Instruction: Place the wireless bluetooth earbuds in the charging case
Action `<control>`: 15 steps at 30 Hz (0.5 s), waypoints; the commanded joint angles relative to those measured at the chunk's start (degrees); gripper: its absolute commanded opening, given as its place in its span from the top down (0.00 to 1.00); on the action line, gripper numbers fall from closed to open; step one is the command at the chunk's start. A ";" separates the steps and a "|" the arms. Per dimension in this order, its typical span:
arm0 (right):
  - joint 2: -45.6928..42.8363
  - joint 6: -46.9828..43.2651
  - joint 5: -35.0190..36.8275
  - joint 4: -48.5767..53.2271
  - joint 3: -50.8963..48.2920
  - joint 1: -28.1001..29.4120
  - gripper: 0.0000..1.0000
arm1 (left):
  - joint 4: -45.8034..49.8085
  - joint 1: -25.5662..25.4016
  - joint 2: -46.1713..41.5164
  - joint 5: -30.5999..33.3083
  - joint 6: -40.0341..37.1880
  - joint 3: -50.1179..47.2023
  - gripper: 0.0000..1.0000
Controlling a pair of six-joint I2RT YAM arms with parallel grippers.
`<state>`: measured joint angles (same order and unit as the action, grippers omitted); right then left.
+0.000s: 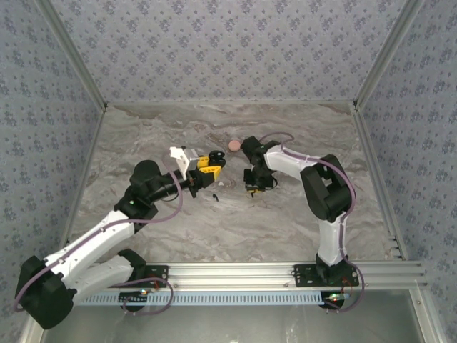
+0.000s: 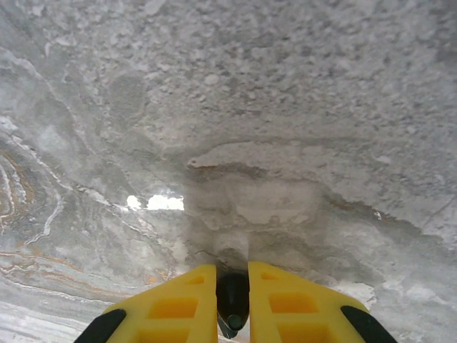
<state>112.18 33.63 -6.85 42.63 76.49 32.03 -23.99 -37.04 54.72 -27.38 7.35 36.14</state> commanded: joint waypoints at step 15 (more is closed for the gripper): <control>-13.58 -1.96 -15.75 -15.72 -12.62 -8.28 0.85 | -13.01 -1.92 8.43 10.12 7.87 -4.17 0.76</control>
<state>101.58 32.51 -18.61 30.04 64.64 24.51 -31.35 -38.39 62.43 -20.18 13.19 32.45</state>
